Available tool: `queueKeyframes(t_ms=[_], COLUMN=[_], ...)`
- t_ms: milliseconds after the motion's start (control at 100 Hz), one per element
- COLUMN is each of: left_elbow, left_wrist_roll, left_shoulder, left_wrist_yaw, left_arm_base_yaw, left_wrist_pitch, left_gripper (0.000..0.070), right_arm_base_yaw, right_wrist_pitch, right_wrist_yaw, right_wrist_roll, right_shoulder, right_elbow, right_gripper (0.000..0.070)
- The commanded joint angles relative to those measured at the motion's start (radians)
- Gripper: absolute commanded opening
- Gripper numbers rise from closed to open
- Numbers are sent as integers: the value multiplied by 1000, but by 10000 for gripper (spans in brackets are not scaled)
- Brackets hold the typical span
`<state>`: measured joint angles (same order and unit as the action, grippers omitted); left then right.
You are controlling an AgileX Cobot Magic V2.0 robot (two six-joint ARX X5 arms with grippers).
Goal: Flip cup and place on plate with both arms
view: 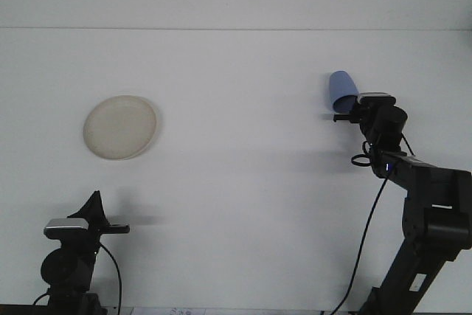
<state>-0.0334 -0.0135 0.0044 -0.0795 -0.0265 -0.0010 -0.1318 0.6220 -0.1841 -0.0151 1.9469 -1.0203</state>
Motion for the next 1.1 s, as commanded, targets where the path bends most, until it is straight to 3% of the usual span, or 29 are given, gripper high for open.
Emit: queueKeyframes(t_ms=[0, 320, 520, 820, 1090], left_elbow=[19, 19, 19, 19, 19], left_wrist_roll=[-12, -12, -12, -12, -12], left_shoulder=[-1, -1, -1, -1, -1], left_wrist_yaw=[-2, -2, -2, -2, -2], left_arm_base_yaw=[1, 1, 1, 1, 1], left_wrist_pitch=[10, 10, 10, 10, 10], left_gripper=[13, 14, 14, 13, 13], right_arm_base_yaw=[0, 25, 93, 259, 461], right_wrist_pitch=[-35, -555, -1015, -1578, -1875], right_wrist_yaw=[-4, -8, -11, -11, 27], right_wrist_roll=[4, 5, 24, 47, 85], right_shoulder=[-36, -368, -532, -522, -454], right_elbow=[-16, -39, -205, -585, -689], right_gripper=[4, 4, 4, 4, 4])
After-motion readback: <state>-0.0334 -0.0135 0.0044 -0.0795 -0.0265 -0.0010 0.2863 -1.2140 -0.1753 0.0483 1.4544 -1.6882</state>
